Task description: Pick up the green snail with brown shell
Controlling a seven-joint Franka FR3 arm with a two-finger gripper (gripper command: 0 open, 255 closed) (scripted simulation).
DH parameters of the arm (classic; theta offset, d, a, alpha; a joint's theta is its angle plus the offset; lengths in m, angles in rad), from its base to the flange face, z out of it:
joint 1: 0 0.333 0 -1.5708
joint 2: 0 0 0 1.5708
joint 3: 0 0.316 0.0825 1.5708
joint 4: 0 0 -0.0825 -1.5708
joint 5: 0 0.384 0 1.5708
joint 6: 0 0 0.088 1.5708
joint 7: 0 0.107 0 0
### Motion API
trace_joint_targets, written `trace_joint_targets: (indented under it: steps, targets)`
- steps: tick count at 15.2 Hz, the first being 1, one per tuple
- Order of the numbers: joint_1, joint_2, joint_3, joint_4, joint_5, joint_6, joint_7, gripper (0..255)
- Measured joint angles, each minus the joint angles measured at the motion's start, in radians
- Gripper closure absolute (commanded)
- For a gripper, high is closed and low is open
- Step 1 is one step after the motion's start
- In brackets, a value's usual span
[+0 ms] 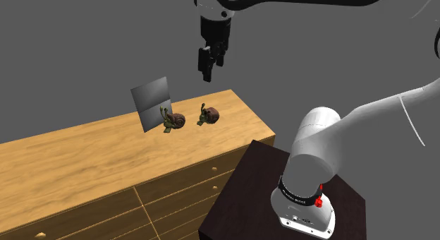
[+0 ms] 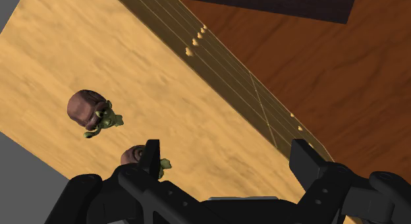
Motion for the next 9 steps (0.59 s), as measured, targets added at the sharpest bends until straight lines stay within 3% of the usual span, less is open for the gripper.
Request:
trace_joint_targets:
  steps: [3,9]
  targets:
    - [-0.004,0.01,-0.02,-0.024,-0.007,0.035,-0.02,0]
    - [-0.026,0.091,-0.118,-0.114,-0.041,0.212,-0.117,0]
